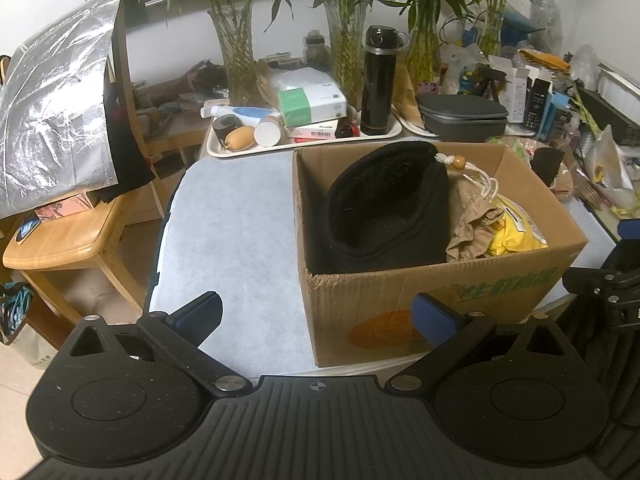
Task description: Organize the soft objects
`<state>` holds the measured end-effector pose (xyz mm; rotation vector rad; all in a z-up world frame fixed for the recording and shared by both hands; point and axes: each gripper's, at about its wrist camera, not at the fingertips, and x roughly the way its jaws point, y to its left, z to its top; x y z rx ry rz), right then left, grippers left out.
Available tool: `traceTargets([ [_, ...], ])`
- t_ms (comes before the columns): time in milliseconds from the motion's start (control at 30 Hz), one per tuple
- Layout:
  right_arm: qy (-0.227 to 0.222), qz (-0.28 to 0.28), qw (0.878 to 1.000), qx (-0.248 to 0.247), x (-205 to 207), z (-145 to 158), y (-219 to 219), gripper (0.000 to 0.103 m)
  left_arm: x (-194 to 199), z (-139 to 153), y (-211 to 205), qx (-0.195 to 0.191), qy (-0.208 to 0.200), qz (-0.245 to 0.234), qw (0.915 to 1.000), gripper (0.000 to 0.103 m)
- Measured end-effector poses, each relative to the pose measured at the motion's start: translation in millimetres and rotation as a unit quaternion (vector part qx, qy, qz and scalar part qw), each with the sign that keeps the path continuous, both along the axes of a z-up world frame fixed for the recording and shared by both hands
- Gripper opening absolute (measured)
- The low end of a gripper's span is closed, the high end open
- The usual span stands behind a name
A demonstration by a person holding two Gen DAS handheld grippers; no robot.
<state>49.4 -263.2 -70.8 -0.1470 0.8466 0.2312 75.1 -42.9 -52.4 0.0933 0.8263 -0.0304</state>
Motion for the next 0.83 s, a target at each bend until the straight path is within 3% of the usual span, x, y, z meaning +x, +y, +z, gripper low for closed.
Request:
traceTargets([
  [833, 0.0, -0.003, 1.0, -0.002, 0.4, 0.1, -0.8, 0.103, -0.4, 0.6, 1.8, -0.001, -0.002, 0.0, 1.0, 0.103],
])
